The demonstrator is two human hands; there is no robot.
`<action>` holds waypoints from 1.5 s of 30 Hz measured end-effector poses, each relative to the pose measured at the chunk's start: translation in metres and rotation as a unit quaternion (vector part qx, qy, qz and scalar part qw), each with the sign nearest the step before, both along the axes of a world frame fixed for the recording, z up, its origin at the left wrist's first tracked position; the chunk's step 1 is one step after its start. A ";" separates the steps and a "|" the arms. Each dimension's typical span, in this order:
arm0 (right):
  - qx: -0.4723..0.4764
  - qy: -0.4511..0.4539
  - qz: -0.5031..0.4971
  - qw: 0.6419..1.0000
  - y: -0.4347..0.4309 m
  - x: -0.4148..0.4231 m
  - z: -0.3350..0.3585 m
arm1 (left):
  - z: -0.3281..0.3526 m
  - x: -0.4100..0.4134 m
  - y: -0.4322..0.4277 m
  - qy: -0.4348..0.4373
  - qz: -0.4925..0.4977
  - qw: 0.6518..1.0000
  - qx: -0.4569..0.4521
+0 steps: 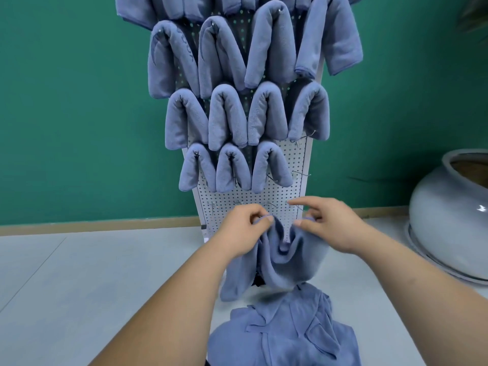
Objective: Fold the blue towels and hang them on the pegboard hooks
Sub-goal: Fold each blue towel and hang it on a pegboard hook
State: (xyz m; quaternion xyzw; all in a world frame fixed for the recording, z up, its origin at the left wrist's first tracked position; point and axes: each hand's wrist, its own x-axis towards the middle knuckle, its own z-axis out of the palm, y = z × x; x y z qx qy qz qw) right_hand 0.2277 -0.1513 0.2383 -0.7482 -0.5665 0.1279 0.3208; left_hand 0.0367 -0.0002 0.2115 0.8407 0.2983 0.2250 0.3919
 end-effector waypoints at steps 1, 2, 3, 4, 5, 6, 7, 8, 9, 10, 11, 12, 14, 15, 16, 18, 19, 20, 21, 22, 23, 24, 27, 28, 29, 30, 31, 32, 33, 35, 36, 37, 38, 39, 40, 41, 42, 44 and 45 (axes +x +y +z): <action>-0.016 0.001 0.025 1.000 0.005 -0.006 -0.002 | 0.001 0.004 -0.004 -0.004 -0.022 1.000 0.008; -0.029 0.000 0.033 0.999 0.009 -0.011 -0.004 | 0.003 0.008 -0.008 -0.006 -0.036 0.999 0.012; -0.038 -0.004 0.025 0.999 0.012 -0.013 -0.006 | 0.003 0.010 -0.010 -0.009 -0.042 0.999 0.013; -0.043 -0.007 0.012 0.999 0.015 -0.014 -0.006 | 0.003 0.012 -0.010 -0.014 -0.040 0.999 0.008; -0.042 -0.014 0.002 0.999 0.017 -0.013 -0.007 | 0.002 0.012 -0.009 -0.018 -0.031 0.999 0.003; -0.039 -0.019 -0.007 0.999 0.017 -0.011 -0.006 | 0.001 0.012 -0.007 -0.019 -0.016 1.000 -0.001; -0.034 -0.024 -0.012 0.999 0.017 -0.008 -0.006 | 0.000 0.011 -0.003 -0.012 0.002 1.000 0.003; -0.028 -0.028 -0.014 0.999 0.016 -0.006 -0.004 | -0.001 0.010 0.000 0.004 0.021 1.000 0.018; -0.022 -0.032 -0.012 0.999 0.015 -0.003 -0.002 | -0.002 0.009 0.004 0.027 0.037 0.998 0.038; -0.018 -0.034 -0.012 0.999 0.013 -0.001 -0.001 | -0.002 0.007 0.006 0.052 0.049 0.996 0.058; -0.014 -0.035 -0.012 0.999 0.011 0.003 0.000 | -0.002 0.005 0.008 0.076 0.059 0.992 0.076; -0.010 -0.032 -0.016 0.999 0.010 0.005 0.001 | -0.001 0.004 0.009 0.095 0.068 0.989 0.089; -0.004 -0.031 -0.039 0.999 0.005 0.014 0.004 | -0.002 0.000 0.015 0.120 0.089 0.983 0.104; -0.003 -0.038 -0.055 0.998 0.002 0.019 0.004 | -0.002 -0.002 0.019 0.126 0.096 0.981 0.108; -0.006 -0.047 -0.076 0.996 -0.001 0.026 0.004 | -0.003 -0.005 0.023 0.132 0.101 0.980 0.110; -0.017 -0.068 -0.126 0.990 -0.008 0.039 0.001 | -0.004 -0.010 0.030 0.141 0.104 0.977 0.119; -0.027 -0.076 -0.145 0.986 -0.011 0.044 -0.002 | -0.004 -0.012 0.032 0.139 0.102 0.977 0.122; -0.036 -0.078 -0.157 0.984 -0.012 0.047 -0.004 | -0.005 -0.014 0.033 0.131 0.097 0.980 0.118; -0.044 -0.079 -0.158 0.983 -0.013 0.048 -0.008 | -0.006 -0.014 0.032 0.117 0.088 0.983 0.109; -0.049 -0.077 -0.148 0.985 -0.012 0.047 -0.009 | -0.006 -0.013 0.031 0.103 0.078 0.986 0.100; -0.051 -0.074 -0.127 0.988 -0.010 0.042 -0.010 | -0.006 -0.011 0.028 0.092 0.068 0.989 0.093; -0.051 -0.070 -0.097 0.992 -0.007 0.035 -0.009 | -0.007 -0.008 0.024 0.082 0.055 0.991 0.087; -0.042 -0.036 0.004 0.998 0.005 0.008 -0.007 | -0.005 0.004 0.009 0.049 0.014 0.996 0.075; -0.041 -0.025 0.026 0.998 0.010 0.001 -0.009 | -0.004 0.008 0.003 0.042 0.006 0.996 0.074; -0.040 -0.016 0.039 0.998 0.014 -0.005 -0.011 | -0.003 0.011 -0.002 0.035 0.000 0.997 0.074; -0.047 -0.021 0.035 0.998 0.018 -0.009 -0.012 | -0.002 0.013 -0.005 0.031 -0.001 0.997 0.075; -0.054 -0.024 0.028 0.998 0.020 -0.012 -0.013 | -0.001 0.014 -0.008 0.030 0.000 0.997 0.077; -0.059 -0.030 0.019 0.998 0.022 -0.013 -0.013 | 0.000 0.014 -0.009 0.032 0.002 0.996 0.081; -0.061 -0.032 0.008 0.998 0.023 -0.014 -0.012 | 0.000 0.013 -0.009 0.037 0.004 0.996 0.084; -0.060 -0.032 -0.014 0.998 0.023 -0.012 -0.010 | 0.000 0.008 -0.004 0.061 0.011 0.994 0.092; -0.057 -0.029 -0.024 0.998 0.021 -0.010 -0.008 | 0.000 0.006 -0.001 0.075 0.018 0.992 0.096; -0.053 -0.026 -0.034 0.998 0.020 -0.007 -0.006 | 0.001 0.002 0.002 0.087 0.026 0.991 0.100; -0.050 -0.025 -0.043 0.998 0.018 -0.004 -0.005 | 0.001 -0.001 0.005 0.099 0.034 0.989 0.102; -0.047 -0.024 -0.052 0.997 0.016 0.000 -0.002 | 0.001 -0.004 0.009 0.113 0.040 0.987 0.104; -0.042 -0.022 -0.064 0.997 0.014 0.005 -0.001 | 0.001 -0.006 0.012 0.127 0.044 0.985 0.104; -0.037 -0.018 -0.079 0.996 0.011 0.010 0.000 | -0.001 -0.009 0.016 0.139 0.047 0.984 0.099; -0.034 -0.012 -0.095 0.995 0.008 0.016 -0.001 | -0.002 -0.011 0.020 0.145 0.048 0.984 0.091; -0.027 0.003 -0.130 0.991 0.002 0.029 -0.003 | -0.006 -0.017 0.030 0.136 0.050 0.987 0.068; -0.025 0.007 -0.148 0.989 -0.001 0.035 -0.005 | -0.007 -0.020 0.035 0.127 0.052 0.989 0.058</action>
